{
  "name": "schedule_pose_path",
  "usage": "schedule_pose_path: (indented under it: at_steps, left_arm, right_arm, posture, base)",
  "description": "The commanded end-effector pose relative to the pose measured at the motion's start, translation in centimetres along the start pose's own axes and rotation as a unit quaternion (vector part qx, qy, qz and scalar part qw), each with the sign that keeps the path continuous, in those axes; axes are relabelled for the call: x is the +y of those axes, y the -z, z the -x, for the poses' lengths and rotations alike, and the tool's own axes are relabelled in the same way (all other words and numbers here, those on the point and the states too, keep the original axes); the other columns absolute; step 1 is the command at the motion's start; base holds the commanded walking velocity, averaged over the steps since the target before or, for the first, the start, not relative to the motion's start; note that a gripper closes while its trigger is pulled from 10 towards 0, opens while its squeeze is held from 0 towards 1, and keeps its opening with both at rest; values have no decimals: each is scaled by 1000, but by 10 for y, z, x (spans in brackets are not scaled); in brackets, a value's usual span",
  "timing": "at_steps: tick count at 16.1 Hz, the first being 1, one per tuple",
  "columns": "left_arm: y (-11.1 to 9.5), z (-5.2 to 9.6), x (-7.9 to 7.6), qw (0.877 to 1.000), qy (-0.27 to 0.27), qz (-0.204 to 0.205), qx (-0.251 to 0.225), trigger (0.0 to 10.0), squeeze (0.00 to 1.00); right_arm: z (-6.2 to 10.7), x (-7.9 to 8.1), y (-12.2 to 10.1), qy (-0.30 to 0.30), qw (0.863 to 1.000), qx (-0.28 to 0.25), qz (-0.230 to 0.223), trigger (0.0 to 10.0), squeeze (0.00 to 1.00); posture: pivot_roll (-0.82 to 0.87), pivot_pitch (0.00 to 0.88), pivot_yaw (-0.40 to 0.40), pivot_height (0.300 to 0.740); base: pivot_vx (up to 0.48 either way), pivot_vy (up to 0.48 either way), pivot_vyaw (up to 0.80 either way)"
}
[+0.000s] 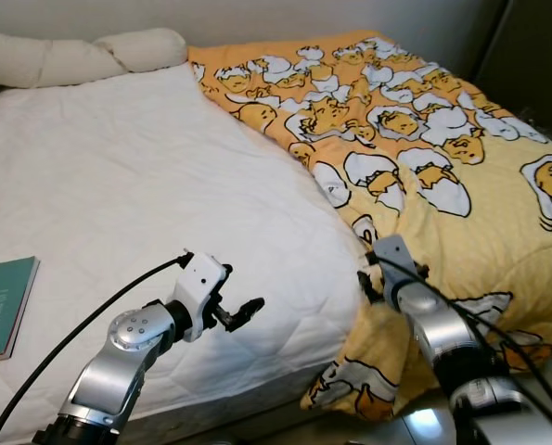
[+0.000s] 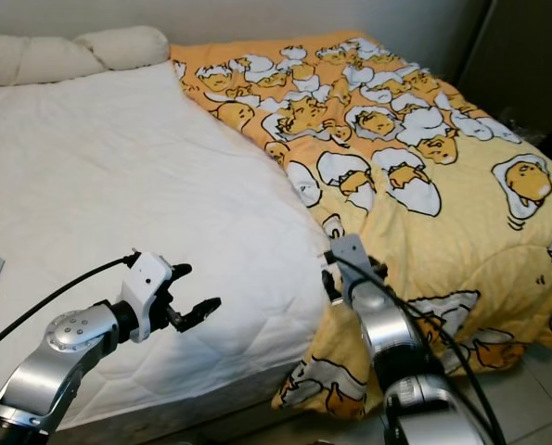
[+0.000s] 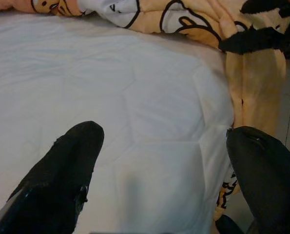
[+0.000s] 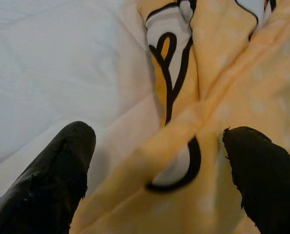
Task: Clean up the room
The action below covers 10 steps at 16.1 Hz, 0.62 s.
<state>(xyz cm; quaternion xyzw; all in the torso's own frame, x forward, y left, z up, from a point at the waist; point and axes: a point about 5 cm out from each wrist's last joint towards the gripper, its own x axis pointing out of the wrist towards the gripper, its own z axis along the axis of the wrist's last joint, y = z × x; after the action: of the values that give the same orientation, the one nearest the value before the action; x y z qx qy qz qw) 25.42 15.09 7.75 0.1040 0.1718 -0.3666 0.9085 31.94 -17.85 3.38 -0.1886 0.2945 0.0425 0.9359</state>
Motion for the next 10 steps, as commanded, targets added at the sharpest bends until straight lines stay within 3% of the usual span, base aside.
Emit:
schedule_pose_path:
  at_steps: [1,2,3,4,5,10]
  left_arm:
    - [-3,2,0,1000,4,-5,0,10000,384]
    - [-2,4,0,1000,6,-6,3,10000,384]
    - [-2,5,0,1000,7,-7,5,10000,388]
    - [-1,6,0,1000,8,-7,7,10000,388]
    - [-1,7,0,1000,9,-7,9,10000,384]
    - [-1,9,1,999,28,-2,17,10000,388]
  right_arm:
    - [-2,-3,0,10,1000,1,7,10000,0]
    - [-4,-7,1,25,1000,8,15,4627,0]
    - [-6,-10,2,35,999,17,24,2784,0]
    - [-7,-10,4,36,999,22,29,1804,0]
    - [-8,-11,6,37,998,32,40,0,0]
    - [-9,-13,12,41,997,46,48,0,0]
  posture:
    - [116,0,47,740]
    - [124,0,45,740]
    - [126,0,46,740]
    - [129,0,45,740]
    - [133,0,44,740]
    - [135,0,43,740]
  base:
    - [0,0,0]
    - [0,0,0]
    - [0,0,0]
    - [0,0,0]
    - [0,0,0]
    - [0,0,0]
